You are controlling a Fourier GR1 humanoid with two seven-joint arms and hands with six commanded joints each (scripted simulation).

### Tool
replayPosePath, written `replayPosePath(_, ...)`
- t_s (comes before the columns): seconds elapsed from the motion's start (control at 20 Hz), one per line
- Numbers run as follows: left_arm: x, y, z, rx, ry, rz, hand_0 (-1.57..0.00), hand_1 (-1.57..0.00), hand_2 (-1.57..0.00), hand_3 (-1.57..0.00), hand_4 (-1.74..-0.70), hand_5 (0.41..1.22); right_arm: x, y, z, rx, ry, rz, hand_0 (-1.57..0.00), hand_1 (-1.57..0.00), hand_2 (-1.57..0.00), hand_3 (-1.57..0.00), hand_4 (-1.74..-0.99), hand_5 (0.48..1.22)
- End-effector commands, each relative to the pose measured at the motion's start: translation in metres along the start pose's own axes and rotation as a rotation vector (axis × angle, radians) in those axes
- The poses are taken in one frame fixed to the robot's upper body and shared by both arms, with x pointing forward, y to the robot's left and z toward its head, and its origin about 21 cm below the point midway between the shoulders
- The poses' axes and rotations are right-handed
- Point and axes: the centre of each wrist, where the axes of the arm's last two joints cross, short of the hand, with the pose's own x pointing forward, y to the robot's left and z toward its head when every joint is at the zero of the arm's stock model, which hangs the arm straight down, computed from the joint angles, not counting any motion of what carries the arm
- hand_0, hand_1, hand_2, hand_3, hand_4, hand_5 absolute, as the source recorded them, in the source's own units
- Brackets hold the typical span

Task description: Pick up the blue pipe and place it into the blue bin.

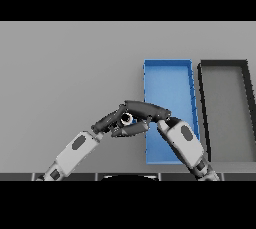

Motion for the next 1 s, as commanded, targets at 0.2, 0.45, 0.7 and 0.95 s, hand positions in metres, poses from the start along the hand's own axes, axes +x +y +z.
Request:
replayPosePath(0.2,0.0,0.004,0.002,-0.04,0.003,-0.065,-0.32,-0.26,-0.27,-0.11,-0.99,1.042,0.003,0.001,0.0,-0.017,-0.011,-0.015,-1.56,-1.56,-1.56,-1.56,-1.483,1.212)
replayPosePath(0.45,-0.005,0.006,0.001,-0.002,0.068,-0.092,-0.1,-0.09,-0.09,-0.03,-0.84,0.754,0.003,0.004,-0.002,-0.031,-0.038,-0.028,-1.57,-1.57,-1.57,-1.57,-1.485,1.218)
replayPosePath(0.7,-0.01,0.007,0.005,0.033,0.125,-0.035,-0.03,-0.03,-0.03,-0.01,-0.85,0.623,0.004,0.0,-0.002,-0.057,-0.041,-0.011,-1.57,-1.57,-1.57,-1.57,-1.488,1.22)
replayPosePath(0.95,-0.006,0.001,0.004,0.047,0.165,-0.03,-0.01,-0.01,-0.01,0.0,-0.88,0.572,0.008,-0.001,-0.005,-0.05,-0.086,-0.191,-1.57,-1.57,-1.57,-1.57,-1.492,1.221)
